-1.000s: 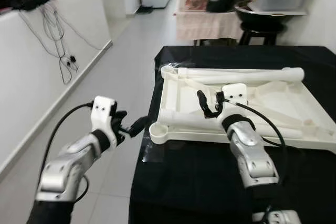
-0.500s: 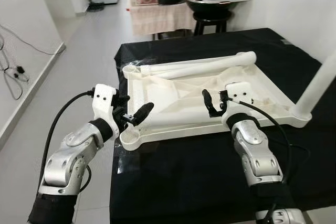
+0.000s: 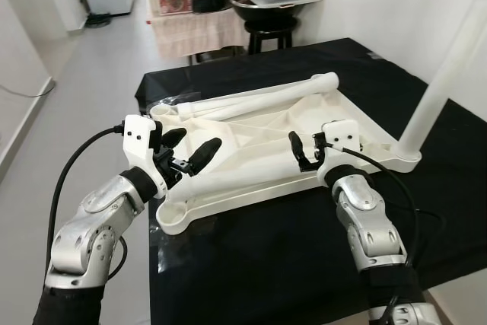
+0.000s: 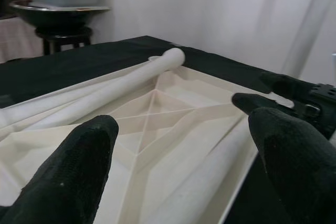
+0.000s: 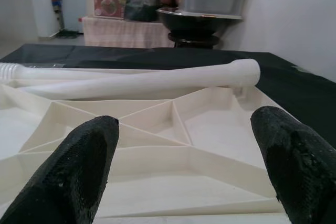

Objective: Building children table

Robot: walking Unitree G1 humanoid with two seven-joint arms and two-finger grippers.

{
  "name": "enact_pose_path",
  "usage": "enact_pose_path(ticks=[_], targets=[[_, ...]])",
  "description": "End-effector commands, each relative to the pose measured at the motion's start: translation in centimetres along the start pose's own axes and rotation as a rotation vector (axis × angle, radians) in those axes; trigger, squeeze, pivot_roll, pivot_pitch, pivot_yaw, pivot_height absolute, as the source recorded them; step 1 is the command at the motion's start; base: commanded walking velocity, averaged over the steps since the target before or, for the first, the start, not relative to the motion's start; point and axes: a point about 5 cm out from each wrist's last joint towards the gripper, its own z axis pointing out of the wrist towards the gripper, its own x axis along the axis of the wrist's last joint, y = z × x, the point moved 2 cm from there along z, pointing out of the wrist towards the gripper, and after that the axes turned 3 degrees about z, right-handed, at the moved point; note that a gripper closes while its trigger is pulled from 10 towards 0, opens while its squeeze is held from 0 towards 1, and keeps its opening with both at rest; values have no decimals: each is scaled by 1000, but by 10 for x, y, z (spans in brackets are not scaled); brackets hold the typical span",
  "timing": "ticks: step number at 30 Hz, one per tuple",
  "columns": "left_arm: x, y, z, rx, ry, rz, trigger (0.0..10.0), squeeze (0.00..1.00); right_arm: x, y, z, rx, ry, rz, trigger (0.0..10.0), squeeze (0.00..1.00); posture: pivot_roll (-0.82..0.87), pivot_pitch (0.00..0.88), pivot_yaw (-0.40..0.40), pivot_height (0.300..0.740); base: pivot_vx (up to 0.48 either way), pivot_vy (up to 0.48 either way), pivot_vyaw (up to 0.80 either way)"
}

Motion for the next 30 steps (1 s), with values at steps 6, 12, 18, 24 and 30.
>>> enact_pose_path(ticks=[6, 12, 18, 24, 30], targets=[[-14, 8, -4, 23, -71, 25, 10000, 0, 0, -7, 1, 24, 8, 25, 10000, 0, -20, 0, 36, 740, 0, 0, -563], [-28, 12, -8, 54, -115, -12, 10000, 0, 1, -11, 0, 39, 22, 25, 10000, 0, -16, 0, 36, 740, 0, 0, 0], [-43, 10, -11, 122, -204, -85, 10000, 0, -1, -14, 0, 50, 12, 23, 10000, 0, -14, 0, 35, 740, 0, 0, 0], [-60, 14, -13, 110, -312, -175, 10000, 0, -3, -14, 1, 54, 2, 6, 10000, 0, -14, 0, 35, 740, 0, 0, 0], [-76, 4, -17, 190, -399, -204, 10000, 0, -4, -13, 1, 50, -6, -8, 10000, 0, -20, 0, 39, 740, 0, 0, 0]])
